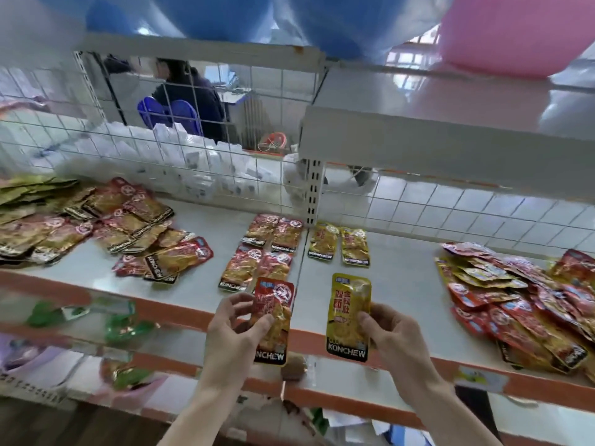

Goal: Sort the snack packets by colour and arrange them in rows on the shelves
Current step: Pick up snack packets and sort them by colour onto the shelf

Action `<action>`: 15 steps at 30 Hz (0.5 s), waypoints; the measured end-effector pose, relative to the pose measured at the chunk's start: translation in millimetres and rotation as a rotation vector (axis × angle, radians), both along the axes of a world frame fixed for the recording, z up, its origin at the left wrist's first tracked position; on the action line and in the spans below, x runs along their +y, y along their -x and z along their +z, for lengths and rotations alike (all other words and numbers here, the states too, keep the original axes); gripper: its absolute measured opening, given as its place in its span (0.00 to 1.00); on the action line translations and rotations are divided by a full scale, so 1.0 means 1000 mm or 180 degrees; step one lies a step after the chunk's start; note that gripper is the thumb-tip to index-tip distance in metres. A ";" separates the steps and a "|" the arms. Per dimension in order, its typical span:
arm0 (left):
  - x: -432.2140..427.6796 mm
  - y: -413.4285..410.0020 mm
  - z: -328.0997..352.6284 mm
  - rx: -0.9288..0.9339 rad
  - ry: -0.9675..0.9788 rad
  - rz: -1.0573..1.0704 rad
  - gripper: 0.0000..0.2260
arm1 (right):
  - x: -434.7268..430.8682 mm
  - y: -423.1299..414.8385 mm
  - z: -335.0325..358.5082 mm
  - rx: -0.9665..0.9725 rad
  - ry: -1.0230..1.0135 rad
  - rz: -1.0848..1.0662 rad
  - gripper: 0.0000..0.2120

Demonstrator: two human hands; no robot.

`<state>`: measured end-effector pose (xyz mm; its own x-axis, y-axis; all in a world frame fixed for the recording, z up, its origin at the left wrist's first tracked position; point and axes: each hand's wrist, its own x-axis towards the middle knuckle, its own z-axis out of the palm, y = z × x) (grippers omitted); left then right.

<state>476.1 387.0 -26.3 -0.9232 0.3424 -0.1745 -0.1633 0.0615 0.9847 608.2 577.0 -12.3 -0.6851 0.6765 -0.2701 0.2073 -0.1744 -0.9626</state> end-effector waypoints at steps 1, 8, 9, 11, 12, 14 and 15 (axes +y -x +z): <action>-0.005 0.006 0.001 -0.0005 -0.0033 -0.0002 0.18 | -0.005 0.004 0.000 -0.0006 -0.0005 0.0011 0.07; -0.007 0.026 0.002 -0.0238 -0.0082 -0.0117 0.18 | -0.010 0.023 -0.001 -0.0048 -0.0043 0.0113 0.07; -0.005 0.027 0.002 -0.0282 -0.0090 -0.0127 0.18 | -0.009 0.026 -0.001 -0.0051 -0.0063 0.0138 0.07; 0.000 0.030 0.001 -0.0401 -0.0118 -0.0141 0.18 | -0.004 0.031 -0.006 -0.0070 -0.0109 0.0182 0.07; 0.002 0.031 0.001 -0.0462 -0.0128 -0.0132 0.17 | -0.001 0.033 -0.009 -0.0087 -0.0131 0.0192 0.07; 0.007 0.032 0.001 -0.0531 -0.0129 -0.0088 0.16 | 0.005 0.039 -0.012 -0.0099 -0.0150 0.0204 0.07; 0.010 0.033 0.002 -0.0552 -0.0121 -0.0064 0.15 | 0.008 0.042 -0.014 -0.0107 -0.0157 0.0217 0.07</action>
<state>443.1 396.6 -24.2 -0.8734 0.3697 -0.3171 -0.3300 0.0298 0.9435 566.6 585.3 -26.4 -0.7212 0.6416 -0.2612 0.2496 -0.1112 -0.9620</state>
